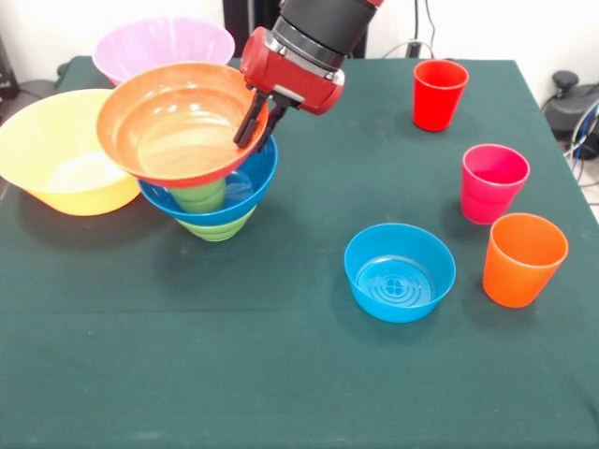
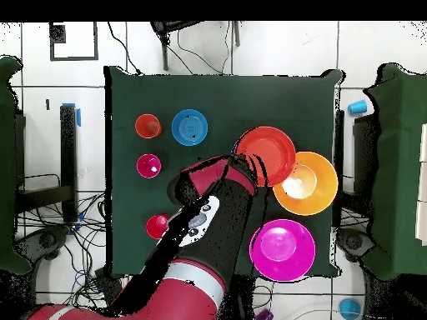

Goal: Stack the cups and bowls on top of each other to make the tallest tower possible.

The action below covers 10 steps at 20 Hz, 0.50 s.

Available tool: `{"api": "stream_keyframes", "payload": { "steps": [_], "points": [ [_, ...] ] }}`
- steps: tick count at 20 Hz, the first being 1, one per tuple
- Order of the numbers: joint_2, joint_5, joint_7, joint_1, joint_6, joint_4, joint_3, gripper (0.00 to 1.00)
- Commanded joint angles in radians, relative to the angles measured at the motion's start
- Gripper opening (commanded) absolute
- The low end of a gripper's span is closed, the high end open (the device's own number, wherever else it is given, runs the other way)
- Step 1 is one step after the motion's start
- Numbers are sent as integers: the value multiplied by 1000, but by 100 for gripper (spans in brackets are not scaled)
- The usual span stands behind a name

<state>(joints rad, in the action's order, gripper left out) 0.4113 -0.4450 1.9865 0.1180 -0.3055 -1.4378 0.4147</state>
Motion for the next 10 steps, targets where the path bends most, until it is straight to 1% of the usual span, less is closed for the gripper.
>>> {"api": "stream_keyframes", "payload": {
  "steps": [1,10],
  "points": [
    [-71,42,148,-2,25,18,-78,0],
    [-79,54,146,-3,68,18,-93,0]
  ]
}}
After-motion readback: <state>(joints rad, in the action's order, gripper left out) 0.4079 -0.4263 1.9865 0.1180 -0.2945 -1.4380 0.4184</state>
